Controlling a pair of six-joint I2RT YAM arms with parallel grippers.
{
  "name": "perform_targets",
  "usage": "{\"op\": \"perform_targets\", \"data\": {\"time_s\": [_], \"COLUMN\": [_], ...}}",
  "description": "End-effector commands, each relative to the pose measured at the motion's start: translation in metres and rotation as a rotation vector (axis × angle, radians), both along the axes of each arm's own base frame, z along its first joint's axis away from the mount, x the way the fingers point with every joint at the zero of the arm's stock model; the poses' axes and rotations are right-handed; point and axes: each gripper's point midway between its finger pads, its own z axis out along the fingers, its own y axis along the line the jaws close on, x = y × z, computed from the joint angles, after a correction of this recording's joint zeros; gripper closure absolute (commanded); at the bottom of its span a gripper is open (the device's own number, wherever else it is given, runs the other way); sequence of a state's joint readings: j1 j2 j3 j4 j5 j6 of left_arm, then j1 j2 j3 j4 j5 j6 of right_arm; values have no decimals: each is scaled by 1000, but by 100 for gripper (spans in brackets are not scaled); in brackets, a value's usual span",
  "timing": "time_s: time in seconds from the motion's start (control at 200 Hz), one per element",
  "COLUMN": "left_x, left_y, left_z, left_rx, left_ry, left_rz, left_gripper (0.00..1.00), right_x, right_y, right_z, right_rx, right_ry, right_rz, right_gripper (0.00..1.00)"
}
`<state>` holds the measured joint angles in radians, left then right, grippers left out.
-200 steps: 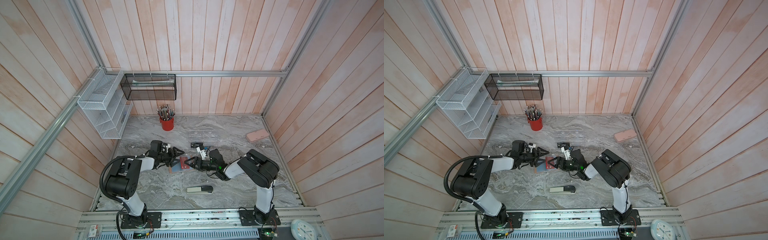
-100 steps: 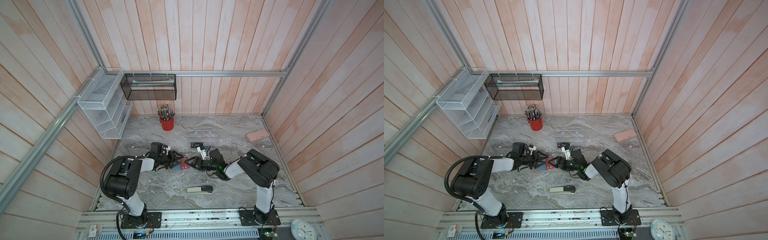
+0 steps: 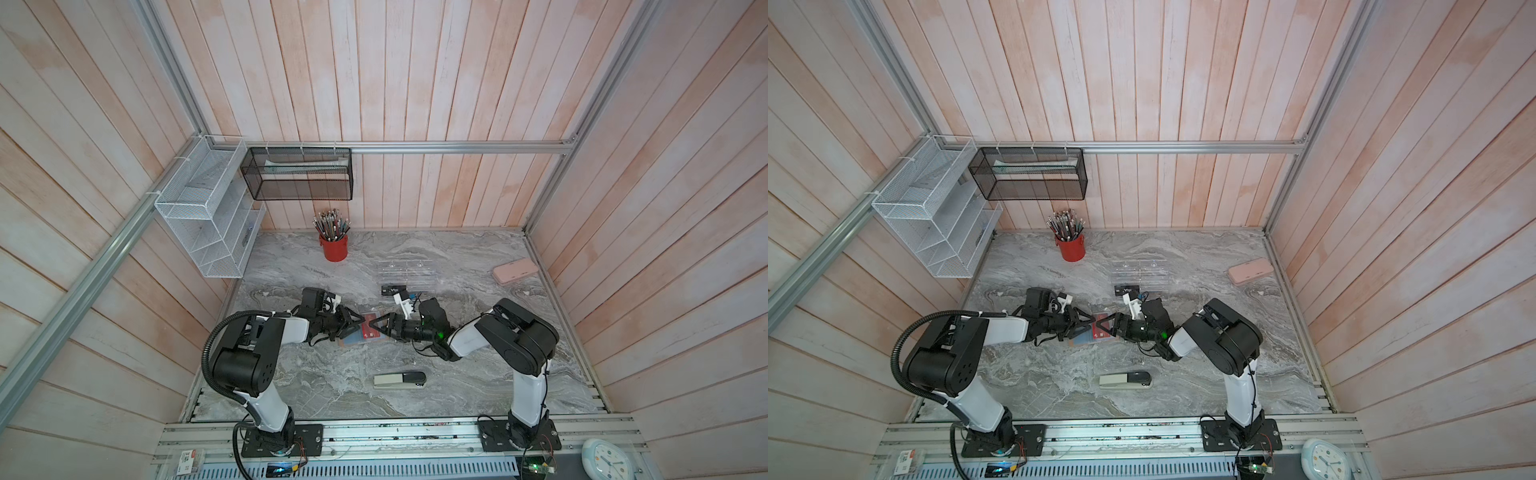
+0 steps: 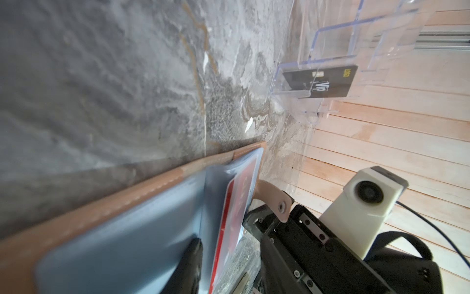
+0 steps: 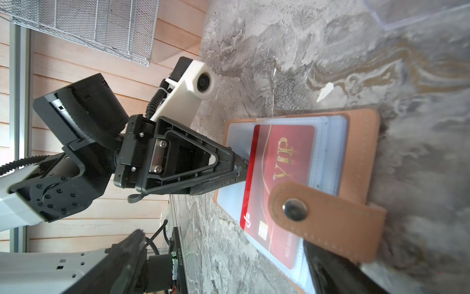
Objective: Take the credit cards out of the card holder
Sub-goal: Take out the credit card from the card slot.
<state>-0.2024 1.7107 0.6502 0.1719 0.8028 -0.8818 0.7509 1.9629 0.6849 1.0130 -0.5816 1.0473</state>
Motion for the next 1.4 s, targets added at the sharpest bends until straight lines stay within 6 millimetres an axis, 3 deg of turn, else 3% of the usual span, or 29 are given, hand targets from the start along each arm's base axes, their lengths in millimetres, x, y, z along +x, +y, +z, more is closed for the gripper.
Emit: {"op": "perform_targets", "data": {"time_s": [0.0,0.145,0.23,0.555,1.055,1.395], "left_x": [-6,-7,-7,-8,-9,-11], "left_y": [1,-2,-2,-2,-2,-7], "left_z": [-10,-11,-12,-16,-19,-20], "left_rx": [16,14,20,19,18,17], "left_ry": [7,5,6,5,-6,-6], "left_rz": [-10,-20,-19,-16,-20,-30], "left_gripper": [62,67,76,85,96,97], "right_x": [-1,-1,-1,-1,-1,0], "right_y": [-5,-6,-5,-5,-5,-5], "right_z": [-22,-24,-24,-25,-27,-27], "right_rx": [-53,-57,-57,-60,-65,-66], "right_ry": [50,56,55,57,64,64], "right_rz": [-8,-9,-8,-8,-6,-9], "right_gripper": [2,2,2,2,2,2]}}
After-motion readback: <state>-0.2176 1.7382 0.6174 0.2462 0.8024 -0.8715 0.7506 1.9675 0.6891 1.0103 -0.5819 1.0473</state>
